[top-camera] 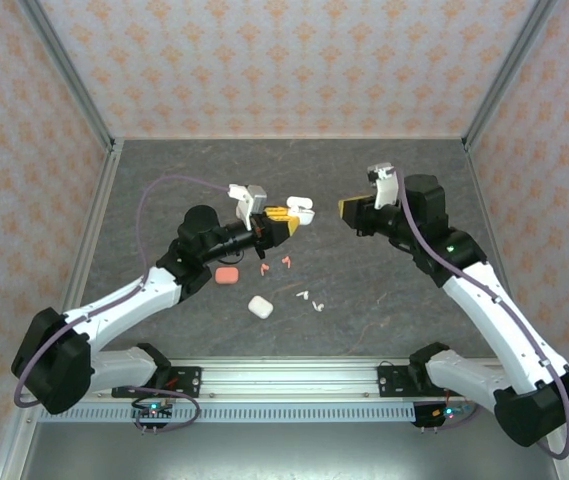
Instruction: Insert wireless bluetooth earbuds into charging case
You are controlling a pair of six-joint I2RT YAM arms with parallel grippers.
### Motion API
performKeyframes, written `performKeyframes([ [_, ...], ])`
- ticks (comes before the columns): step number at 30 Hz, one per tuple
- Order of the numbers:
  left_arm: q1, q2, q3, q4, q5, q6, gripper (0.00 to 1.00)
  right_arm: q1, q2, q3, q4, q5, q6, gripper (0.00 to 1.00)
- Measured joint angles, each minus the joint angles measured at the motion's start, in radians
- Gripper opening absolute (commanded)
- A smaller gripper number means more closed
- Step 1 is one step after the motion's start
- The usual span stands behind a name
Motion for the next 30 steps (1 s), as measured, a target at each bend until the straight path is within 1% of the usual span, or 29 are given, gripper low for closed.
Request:
performKeyframes([
  [5, -0.015, 0.021, 0.019, 0.019, 0.000, -0.009, 0.00, 0.051, 0.006, 0.023, 0.069, -0.009, -0.022, 0.21],
  [10, -0.026, 0.031, 0.022, 0.030, 0.000, -0.009, 0.00, 0.072, 0.038, 0.042, 0.094, -0.010, -0.043, 0.21],
  [18, -0.032, 0.036, 0.028, 0.034, 0.000, -0.009, 0.00, 0.099, 0.085, 0.047, 0.092, -0.010, -0.065, 0.20],
  [30, -0.032, 0.040, 0.029, 0.034, 0.000, -0.008, 0.00, 0.101, 0.083, 0.047, 0.042, -0.003, -0.099, 0.20],
])
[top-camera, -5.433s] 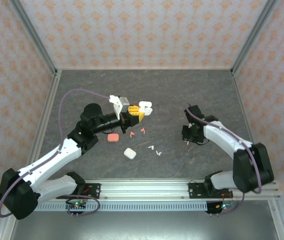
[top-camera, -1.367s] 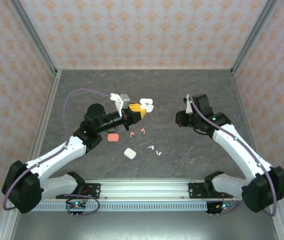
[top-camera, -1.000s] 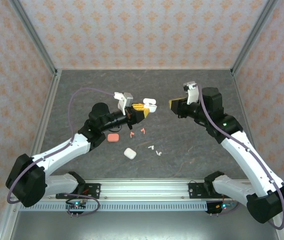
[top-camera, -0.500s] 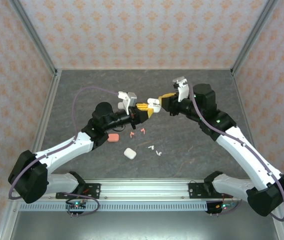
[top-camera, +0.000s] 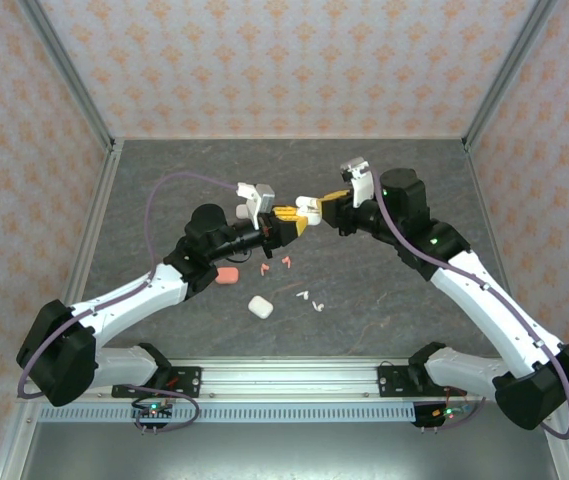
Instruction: Insert wireless bluetooth earbuds into charging case
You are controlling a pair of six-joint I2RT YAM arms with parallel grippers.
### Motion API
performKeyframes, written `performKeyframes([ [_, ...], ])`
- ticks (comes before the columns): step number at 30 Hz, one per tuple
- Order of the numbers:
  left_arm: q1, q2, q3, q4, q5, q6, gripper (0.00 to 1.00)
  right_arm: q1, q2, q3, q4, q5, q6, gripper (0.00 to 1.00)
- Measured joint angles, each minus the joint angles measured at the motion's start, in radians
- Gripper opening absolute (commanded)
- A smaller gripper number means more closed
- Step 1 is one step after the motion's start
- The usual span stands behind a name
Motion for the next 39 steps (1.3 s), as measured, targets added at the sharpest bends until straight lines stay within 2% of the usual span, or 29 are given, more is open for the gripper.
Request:
performKeyframes([
  [8, 0.000, 0.000, 0.000, 0.000, 0.000, 0.000, 0.00, 0.002, -0.002, 0.000, -0.016, -0.030, 0.003, 0.22],
  [31, 0.000, 0.000, 0.000, 0.019, 0.000, 0.000, 0.00, 0.002, 0.038, 0.064, -0.070, -0.082, 0.083, 0.41],
  [39, 0.000, 0.000, -0.001, 0.019, 0.000, 0.000, 0.00, 0.001, 0.036, 0.111, -0.088, -0.058, 0.121, 0.66],
])
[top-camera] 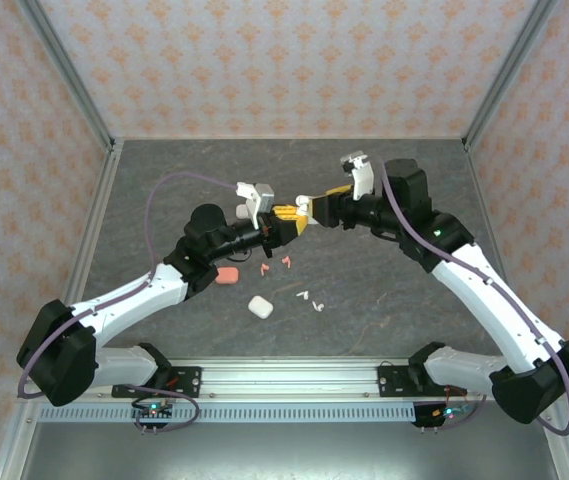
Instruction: Insert wireless bluetooth earbuds into charging case
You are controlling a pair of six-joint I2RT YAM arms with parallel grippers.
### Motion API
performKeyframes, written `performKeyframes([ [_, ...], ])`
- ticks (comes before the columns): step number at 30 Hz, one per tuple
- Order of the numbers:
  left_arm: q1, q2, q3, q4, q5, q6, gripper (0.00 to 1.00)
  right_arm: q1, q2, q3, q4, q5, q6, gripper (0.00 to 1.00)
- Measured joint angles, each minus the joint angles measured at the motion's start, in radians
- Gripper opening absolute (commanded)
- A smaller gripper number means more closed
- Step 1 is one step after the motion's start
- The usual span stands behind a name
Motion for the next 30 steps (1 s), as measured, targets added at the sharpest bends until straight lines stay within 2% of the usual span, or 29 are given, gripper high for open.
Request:
performKeyframes([
  [3, 0.000, 0.000, -0.002, 0.006, 0.000, 0.000, 0.00, -0.016, -0.005, 0.009, 0.000, 0.001, 0.024, 0.71],
  [8, 0.000, -0.002, -0.005, 0.021, 0.000, 0.000, 0.00, -0.077, -0.006, 0.009, 0.004, -0.059, 0.098, 0.89],
  [13, 0.000, -0.011, -0.008, 0.029, 0.000, 0.000, 0.00, -0.103, 0.013, 0.009, 0.011, -0.162, 0.142, 0.94],
  [17, 0.000, -0.014, -0.008, 0.037, 0.000, 0.000, 0.00, -0.103, 0.038, -0.018, 0.047, -0.256, 0.175, 0.93],
  [20, 0.000, -0.014, -0.008, 0.037, 0.000, 0.000, 0.00, -0.103, 0.044, -0.038, 0.085, -0.312, 0.203, 0.87],
  [25, 0.000, -0.014, -0.008, 0.035, 0.000, 0.004, 0.00, -0.102, 0.045, -0.040, 0.161, -0.374, 0.235, 0.84],
  [30, 0.000, -0.045, -0.008, 0.024, -0.003, 0.028, 0.00, -0.102, 0.045, -0.040, 0.198, -0.400, 0.255, 0.76],
])
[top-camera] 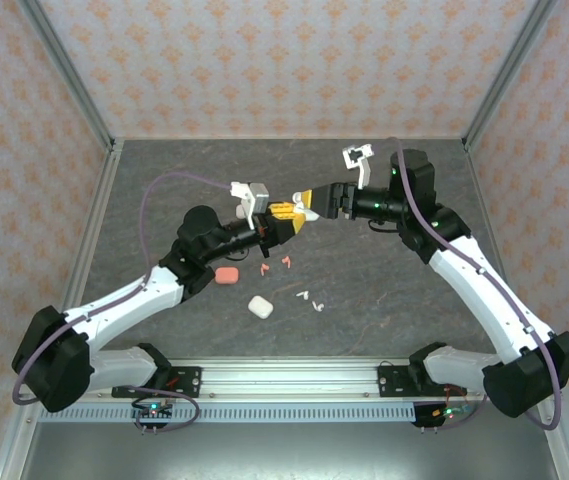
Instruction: Insert wireless bluetooth earbuds into charging case
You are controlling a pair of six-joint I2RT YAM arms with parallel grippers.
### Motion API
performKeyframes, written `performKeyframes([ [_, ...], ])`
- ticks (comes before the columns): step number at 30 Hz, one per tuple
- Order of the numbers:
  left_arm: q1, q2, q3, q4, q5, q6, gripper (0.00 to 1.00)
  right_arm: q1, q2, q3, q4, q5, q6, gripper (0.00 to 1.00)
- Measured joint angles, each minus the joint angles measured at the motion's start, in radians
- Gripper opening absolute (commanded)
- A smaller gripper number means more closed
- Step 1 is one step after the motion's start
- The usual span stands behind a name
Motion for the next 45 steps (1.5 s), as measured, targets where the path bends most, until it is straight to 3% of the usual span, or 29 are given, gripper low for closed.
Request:
performKeyframes([
  [6, 0.000, -0.013, 0.000, -0.006, 0.000, 0.010, 0.00, -0.002, 0.001, 0.000, 0.009, -0.011, -0.010, 0.65],
  [45, -0.012, 0.003, 0.000, -0.068, -0.005, 0.025, 0.00, 0.003, -0.083, -0.052, -0.116, 0.049, -0.140, 0.63],
])
